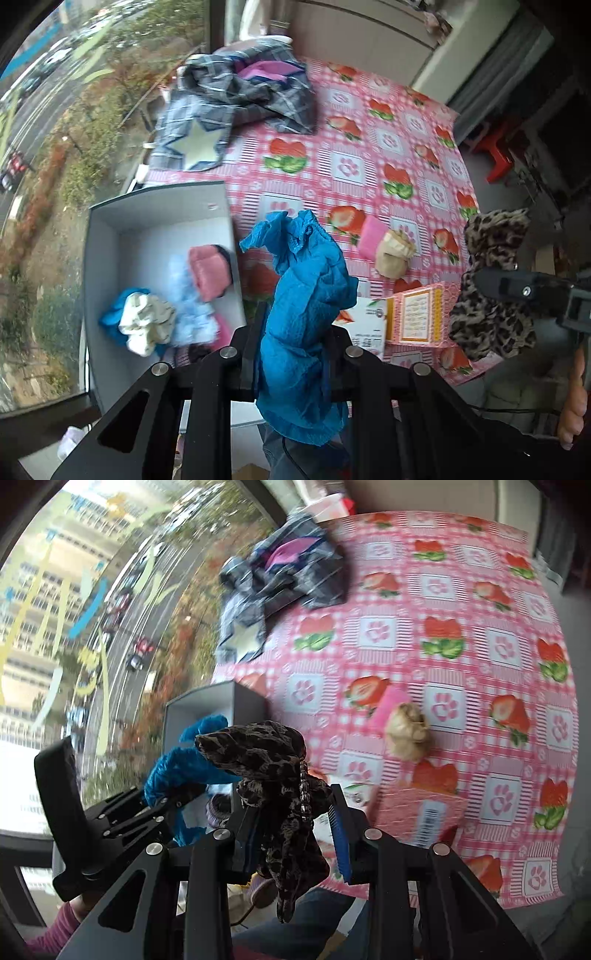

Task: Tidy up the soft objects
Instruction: 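Carry the blue cloth and leopard-print item toward the white box with both tools, then hold the blue cloth over the box with the left tool while the right tool brings the leopard item, then open the left tool to drop the blue cloth while the right tool drops the leopard-print item, then move both tools down toward the pink sponge and beige knit item on the table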

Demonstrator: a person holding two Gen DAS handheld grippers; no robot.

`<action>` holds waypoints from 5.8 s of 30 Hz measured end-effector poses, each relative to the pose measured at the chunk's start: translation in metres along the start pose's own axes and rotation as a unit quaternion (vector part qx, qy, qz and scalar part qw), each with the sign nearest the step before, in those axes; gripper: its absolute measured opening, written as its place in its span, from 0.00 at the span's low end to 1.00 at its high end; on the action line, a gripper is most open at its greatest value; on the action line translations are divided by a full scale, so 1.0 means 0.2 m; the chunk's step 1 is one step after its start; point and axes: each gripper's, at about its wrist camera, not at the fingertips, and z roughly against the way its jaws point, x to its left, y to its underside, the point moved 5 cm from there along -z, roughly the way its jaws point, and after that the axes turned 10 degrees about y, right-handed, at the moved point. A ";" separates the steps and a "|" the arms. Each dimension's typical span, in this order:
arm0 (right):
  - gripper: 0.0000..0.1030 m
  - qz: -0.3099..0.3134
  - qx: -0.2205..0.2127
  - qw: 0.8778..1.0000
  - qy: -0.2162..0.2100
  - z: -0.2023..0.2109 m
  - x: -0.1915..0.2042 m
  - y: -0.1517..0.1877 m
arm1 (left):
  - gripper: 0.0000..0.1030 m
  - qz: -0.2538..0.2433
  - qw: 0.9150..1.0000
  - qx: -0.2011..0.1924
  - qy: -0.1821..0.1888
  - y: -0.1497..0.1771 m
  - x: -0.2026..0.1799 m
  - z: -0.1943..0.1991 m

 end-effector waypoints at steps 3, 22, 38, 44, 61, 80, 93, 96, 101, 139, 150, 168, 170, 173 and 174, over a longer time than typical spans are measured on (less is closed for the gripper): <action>0.33 0.023 0.008 1.000 0.000 -0.04 0.10 0.01 | 0.24 0.024 1.000 -0.012 -0.008 0.04 0.09 0.06; 0.33 0.132 0.048 0.990 0.005 -0.18 0.54 0.08 | 0.24 0.119 0.991 -0.039 -0.035 0.25 0.46 0.21; 0.33 0.168 0.058 0.984 0.022 -0.31 0.67 0.03 | 0.24 0.145 0.987 -0.027 -0.060 0.32 0.60 0.18; 0.33 0.177 0.059 0.982 0.023 -0.33 0.71 0.01 | 0.24 0.148 0.987 -0.026 -0.060 0.31 0.62 0.16; 0.33 0.176 0.065 0.982 0.024 -0.37 0.73 -0.03 | 0.24 0.141 0.988 -0.016 -0.057 0.28 0.63 0.13; 0.33 0.176 0.069 0.982 0.025 -0.41 0.74 -0.07 | 0.24 0.141 0.988 -0.012 -0.057 0.27 0.65 0.10; 0.33 0.184 0.074 0.980 0.024 -0.44 0.78 -0.09 | 0.24 0.143 0.988 -0.008 -0.060 0.25 0.67 0.08; 0.33 0.187 0.075 0.979 0.025 -0.45 0.79 -0.09 | 0.24 0.143 0.988 -0.008 -0.061 0.25 0.67 0.08; 0.33 0.188 0.076 0.979 0.025 -0.46 0.80 -0.11 | 0.24 0.143 0.988 -0.008 -0.061 0.25 0.67 0.08; 0.51 0.216 0.096 0.971 0.013 -0.69 1.04 -0.23 | 0.81 0.146 0.987 0.010 -0.070 0.26 0.68 -0.01; 0.87 0.157 0.081 0.984 0.019 -0.58 0.88 -0.31 | 1.00 0.144 0.985 -0.004 -0.092 0.22 0.64 0.01; 0.87 -0.001 0.084 0.995 -0.050 -0.26 0.41 -0.31 | 1.00 0.058 0.996 0.015 -0.061 0.04 0.31 -0.06; 0.87 -0.023 0.081 0.995 -0.057 -0.21 0.33 -0.31 | 1.00 0.038 0.998 0.021 -0.050 0.00 0.24 -0.09; 0.87 -0.070 0.080 0.993 -0.059 -0.12 0.14 -0.31 | 1.00 -0.001 0.999 0.037 -0.033 -0.06 0.10 -0.14; 0.87 -0.081 0.080 0.992 -0.061 -0.11 0.09 -0.30 | 1.00 -0.012 0.999 0.043 -0.029 -0.07 0.06 -0.17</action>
